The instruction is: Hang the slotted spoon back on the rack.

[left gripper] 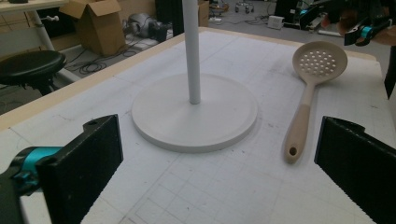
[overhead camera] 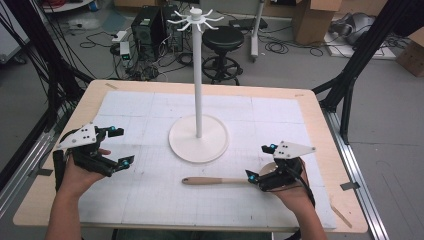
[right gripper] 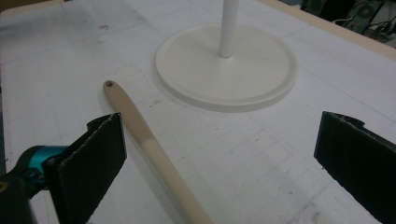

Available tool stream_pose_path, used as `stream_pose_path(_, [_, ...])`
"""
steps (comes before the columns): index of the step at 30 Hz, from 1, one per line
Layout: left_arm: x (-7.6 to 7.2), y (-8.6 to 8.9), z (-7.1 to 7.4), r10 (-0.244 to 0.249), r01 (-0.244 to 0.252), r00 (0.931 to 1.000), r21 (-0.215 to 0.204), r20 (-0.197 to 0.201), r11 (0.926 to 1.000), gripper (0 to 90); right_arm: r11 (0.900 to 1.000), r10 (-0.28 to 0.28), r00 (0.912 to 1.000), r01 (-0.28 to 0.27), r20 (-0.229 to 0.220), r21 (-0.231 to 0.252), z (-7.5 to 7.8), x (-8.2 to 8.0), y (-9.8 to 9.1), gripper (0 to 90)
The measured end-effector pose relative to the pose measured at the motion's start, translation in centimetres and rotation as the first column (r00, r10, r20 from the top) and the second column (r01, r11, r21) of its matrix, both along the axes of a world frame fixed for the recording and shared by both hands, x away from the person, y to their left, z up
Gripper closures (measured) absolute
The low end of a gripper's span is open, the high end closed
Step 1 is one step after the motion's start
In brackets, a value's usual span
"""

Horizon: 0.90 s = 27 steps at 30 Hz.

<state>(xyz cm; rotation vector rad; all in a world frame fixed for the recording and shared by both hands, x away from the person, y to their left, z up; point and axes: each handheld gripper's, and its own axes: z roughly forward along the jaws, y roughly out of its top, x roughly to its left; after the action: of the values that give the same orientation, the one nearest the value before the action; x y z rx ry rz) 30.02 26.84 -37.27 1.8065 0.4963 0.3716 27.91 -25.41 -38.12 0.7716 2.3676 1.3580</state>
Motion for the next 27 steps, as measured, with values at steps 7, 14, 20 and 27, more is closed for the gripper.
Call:
stream_pose_path(7, [-0.1, 0.0, 0.1, 0.002, -0.002, 1.0, -0.005, 0.007, 1.0, 1.7, 0.9961, 0.056, 0.9984, -0.057, -0.009, -0.068, -0.3, 0.4, 2.2, 4.8])
stream_pose_path(14, [-0.2, -0.1, 0.1, -0.006, 0.006, 1.0, 0.004, 0.004, 1.0, 1.7, 0.9883, 0.104, 0.9943, -0.106, -0.023, -0.11, -0.1, 0.9, 4.1, 14.9])
stream_pose_path(20, [-0.2, 0.1, 0.1, -0.003, 0.003, 1.0, 0.0, 0.005, 1.0, 1.7, 0.9744, 0.146, 0.9875, -0.154, -0.059, -0.164, -0.5, 1.2, 5.7, 16.3])
stream_pose_path(27, [-0.1, -0.1, -0.1, -0.005, 0.005, 1.0, 0.01, 0.0, 0.9999, 1.7, 0.9437, 0.205, 0.9689, -0.233, -0.139, -0.235, -1.1, 1.7, 7.5, 22.7])
